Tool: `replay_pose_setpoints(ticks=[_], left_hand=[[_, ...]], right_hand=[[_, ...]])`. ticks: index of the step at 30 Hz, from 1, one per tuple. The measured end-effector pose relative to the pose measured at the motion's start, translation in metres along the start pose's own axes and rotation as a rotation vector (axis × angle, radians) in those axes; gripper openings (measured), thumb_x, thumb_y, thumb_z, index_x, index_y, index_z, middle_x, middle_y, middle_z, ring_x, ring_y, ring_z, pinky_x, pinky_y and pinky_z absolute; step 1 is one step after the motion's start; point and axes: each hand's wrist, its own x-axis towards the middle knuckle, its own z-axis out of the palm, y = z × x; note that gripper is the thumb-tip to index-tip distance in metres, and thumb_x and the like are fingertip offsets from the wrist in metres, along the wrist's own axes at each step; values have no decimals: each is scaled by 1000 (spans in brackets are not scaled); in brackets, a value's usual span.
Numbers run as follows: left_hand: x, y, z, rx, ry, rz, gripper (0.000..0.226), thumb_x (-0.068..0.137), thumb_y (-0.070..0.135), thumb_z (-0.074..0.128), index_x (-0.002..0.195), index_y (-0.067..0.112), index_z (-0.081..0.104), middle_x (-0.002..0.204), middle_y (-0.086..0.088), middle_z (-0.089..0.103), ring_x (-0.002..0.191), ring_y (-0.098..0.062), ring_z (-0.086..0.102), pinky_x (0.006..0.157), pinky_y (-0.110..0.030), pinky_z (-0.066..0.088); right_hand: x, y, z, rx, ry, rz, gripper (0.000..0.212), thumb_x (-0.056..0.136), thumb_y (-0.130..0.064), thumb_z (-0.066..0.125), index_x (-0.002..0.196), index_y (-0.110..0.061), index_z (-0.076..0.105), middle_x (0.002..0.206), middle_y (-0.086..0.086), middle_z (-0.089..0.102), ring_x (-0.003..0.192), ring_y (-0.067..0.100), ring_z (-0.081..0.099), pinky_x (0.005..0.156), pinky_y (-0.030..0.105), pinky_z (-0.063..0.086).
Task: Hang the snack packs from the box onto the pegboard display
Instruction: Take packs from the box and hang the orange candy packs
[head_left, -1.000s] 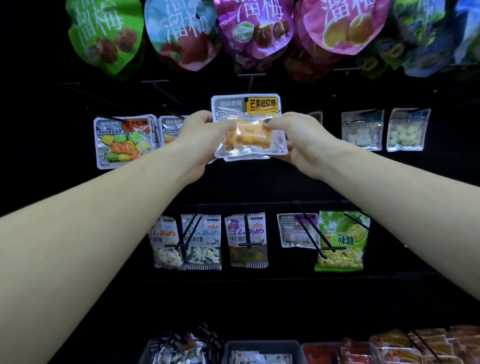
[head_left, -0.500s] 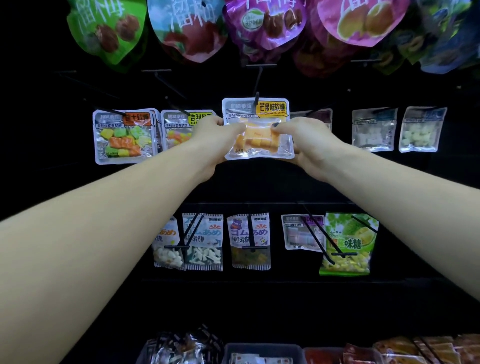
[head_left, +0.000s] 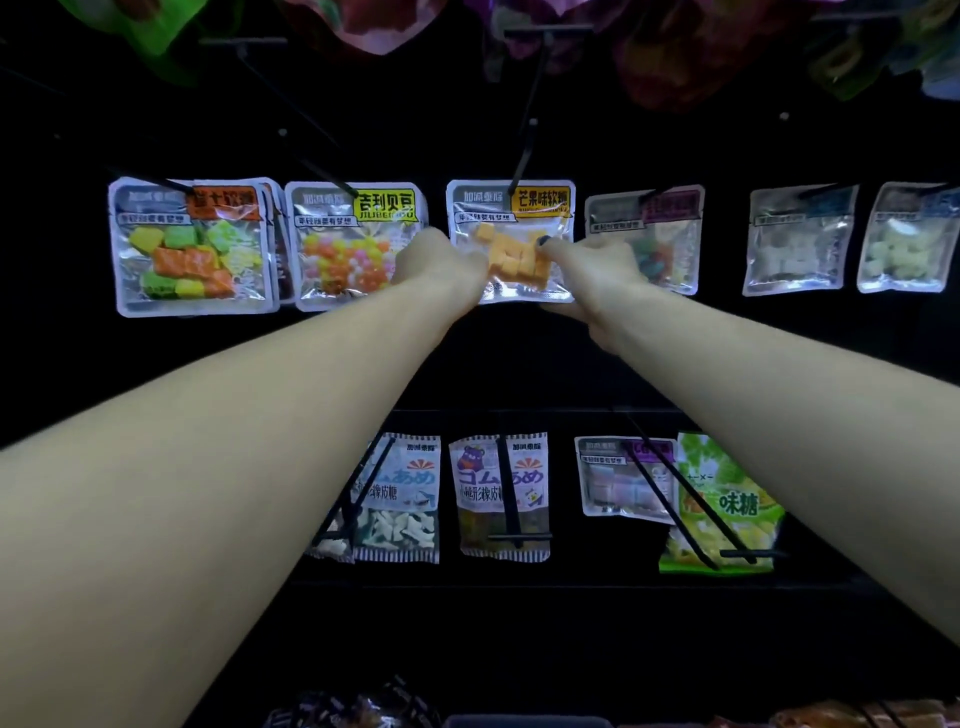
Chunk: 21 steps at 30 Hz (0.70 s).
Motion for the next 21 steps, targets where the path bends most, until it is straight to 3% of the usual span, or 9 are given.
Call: replay_pose_setpoints(ticks=[2, 6, 7, 9, 11, 13, 16, 19, 21], left_hand=[[7, -3, 8, 30, 14, -17, 35, 105, 32, 53, 125, 3, 56, 113, -15, 60, 101, -35, 68, 89, -42, 58], [10, -12, 16, 9, 29, -28, 25, 101, 33, 56, 92, 10, 52, 110, -17, 69, 96, -36, 74, 90, -48, 62], [7, -14, 15, 2, 18, -35, 24, 100, 31, 57, 92, 9, 52, 109, -19, 70, 94, -36, 75, 89, -48, 63], [-1, -15, 12, -26, -7, -57, 29, 101, 28, 56, 114, 2, 54, 108, -21, 70, 90, -36, 76, 86, -49, 64], [-13, -14, 7, -69, -41, -83, 44, 105, 26, 52, 136, -4, 46, 104, -22, 70, 85, -35, 77, 82, -48, 65], [-32, -14, -2, -87, -73, -99, 49, 107, 25, 51, 143, -8, 42, 96, -22, 72, 81, -33, 78, 79, -47, 66], [-67, -19, -20, -85, -119, -94, 44, 107, 22, 52, 139, -7, 46, 91, -19, 72, 79, -30, 79, 79, -45, 66], [-116, -23, -36, -91, -144, -46, 16, 107, 18, 51, 111, 3, 53, 100, -19, 72, 86, -30, 77, 82, -46, 65], [-153, -27, -44, -104, -157, -29, 9, 107, 14, 50, 102, 8, 52, 101, -15, 73, 88, -26, 76, 81, -43, 65]], right_hand=[[9, 6, 4, -5, 38, 20, 33, 92, -37, 74, 104, -10, 59, 96, -1, 53, 85, 20, 60, 91, 46, 61], [10, 13, 6, 58, 2, 67, 57, 94, -38, 71, 136, -9, 46, 128, 3, 47, 85, 24, 74, 76, 30, 65], [10, 15, 6, 36, 5, 70, 55, 93, -37, 71, 133, -8, 47, 132, 5, 49, 83, 23, 74, 73, 28, 65], [4, 19, 4, -16, 22, 76, 55, 90, -37, 74, 125, -4, 47, 132, 9, 55, 82, 23, 71, 77, 32, 65], [-6, 22, -1, -84, 41, 81, 69, 84, -37, 78, 133, -2, 45, 129, 14, 60, 89, 26, 69, 87, 42, 63], [-24, 23, -9, -157, 57, 76, 75, 82, -36, 79, 139, -3, 42, 131, 15, 59, 104, 31, 67, 93, 44, 59], [-60, 25, -24, -273, 74, 30, 74, 85, -34, 77, 141, -3, 39, 135, 16, 55, 112, 34, 63, 78, 36, 52], [-112, 26, -36, -309, 34, -49, 51, 89, -33, 75, 125, -11, 46, 121, 8, 57, 102, 25, 61, 64, 27, 40], [-153, 29, -42, -308, -9, -87, 38, 90, -30, 73, 116, -16, 49, 109, 1, 57, 91, 15, 57, 62, 22, 38]])
